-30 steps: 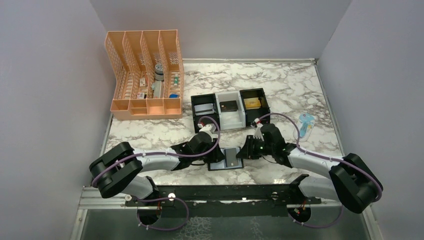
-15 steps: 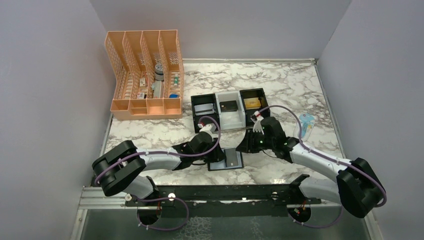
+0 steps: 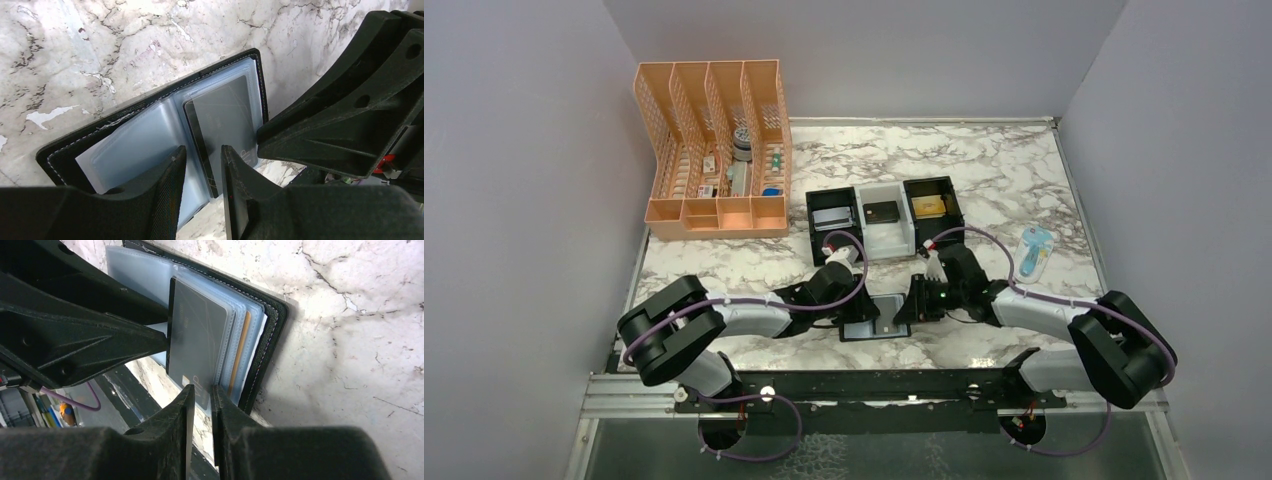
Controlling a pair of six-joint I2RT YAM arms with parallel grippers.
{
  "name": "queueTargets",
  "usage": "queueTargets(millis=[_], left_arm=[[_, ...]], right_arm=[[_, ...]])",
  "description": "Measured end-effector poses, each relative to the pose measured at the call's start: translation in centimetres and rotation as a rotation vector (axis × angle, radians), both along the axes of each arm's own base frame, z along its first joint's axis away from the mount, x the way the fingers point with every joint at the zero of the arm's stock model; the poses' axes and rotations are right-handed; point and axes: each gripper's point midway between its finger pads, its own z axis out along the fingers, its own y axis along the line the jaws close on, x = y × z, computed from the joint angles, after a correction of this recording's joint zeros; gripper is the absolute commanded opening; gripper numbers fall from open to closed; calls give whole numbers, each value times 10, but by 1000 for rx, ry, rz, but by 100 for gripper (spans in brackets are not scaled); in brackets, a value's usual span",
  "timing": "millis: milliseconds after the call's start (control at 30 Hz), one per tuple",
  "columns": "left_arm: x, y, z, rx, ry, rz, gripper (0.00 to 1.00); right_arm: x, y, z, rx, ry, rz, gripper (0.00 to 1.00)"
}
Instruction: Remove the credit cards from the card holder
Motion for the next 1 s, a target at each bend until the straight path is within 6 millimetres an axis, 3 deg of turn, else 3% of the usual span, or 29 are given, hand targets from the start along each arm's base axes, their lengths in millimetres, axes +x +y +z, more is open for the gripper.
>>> queueTargets(millis=[467,867,1000], left_arm=[[-1,-2,-3,-18,47,32,24],[-4,-4,-6,-28,85,44,21],[-4,-4,-6,-29,86,44,20]], right_arm=[[2,-2,0,-12,-8,-12,19],[15,0,16,-19,-41,-41,19],[15,0,9,-32,-14,-51,19]])
